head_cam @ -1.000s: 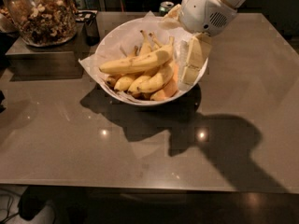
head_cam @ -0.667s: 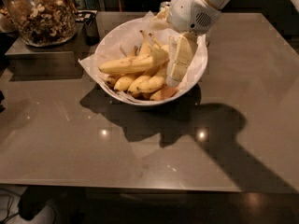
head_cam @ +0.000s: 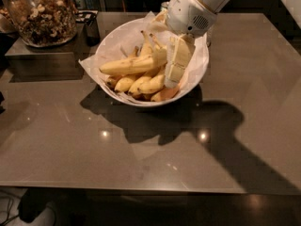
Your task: Pick banana from white bowl
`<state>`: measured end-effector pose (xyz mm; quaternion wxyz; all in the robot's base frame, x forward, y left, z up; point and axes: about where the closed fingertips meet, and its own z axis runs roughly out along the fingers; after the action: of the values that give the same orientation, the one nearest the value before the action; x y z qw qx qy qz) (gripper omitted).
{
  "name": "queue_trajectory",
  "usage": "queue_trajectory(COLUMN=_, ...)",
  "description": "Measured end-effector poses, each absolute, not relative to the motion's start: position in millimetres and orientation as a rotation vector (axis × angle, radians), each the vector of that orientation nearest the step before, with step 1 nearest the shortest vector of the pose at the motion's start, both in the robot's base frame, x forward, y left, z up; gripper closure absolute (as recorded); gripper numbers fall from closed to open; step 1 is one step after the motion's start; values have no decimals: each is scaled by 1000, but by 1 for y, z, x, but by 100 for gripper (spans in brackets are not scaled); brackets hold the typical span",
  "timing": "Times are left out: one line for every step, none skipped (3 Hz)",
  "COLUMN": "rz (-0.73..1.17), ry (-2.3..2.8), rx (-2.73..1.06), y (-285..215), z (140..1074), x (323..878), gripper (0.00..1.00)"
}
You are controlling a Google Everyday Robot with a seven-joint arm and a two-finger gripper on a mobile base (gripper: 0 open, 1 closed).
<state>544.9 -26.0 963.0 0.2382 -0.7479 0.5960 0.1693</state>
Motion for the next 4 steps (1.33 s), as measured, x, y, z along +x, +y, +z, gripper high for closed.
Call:
queue_trajectory(rz=518, ry=1593, rx=-2094, y=-9, z=952, x=556, gripper=0)
queue_trajectory(rz=573, ry=1556, rx=-2132, y=9, z=941, x=566, gripper=0)
queue_trajectory(rz=570, ry=1555, rx=-2127, y=12, z=940, x=569, gripper=0)
queue_trajectory(rz=575, ry=1560, rx=-2121, y=13, z=936, x=570, gripper=0)
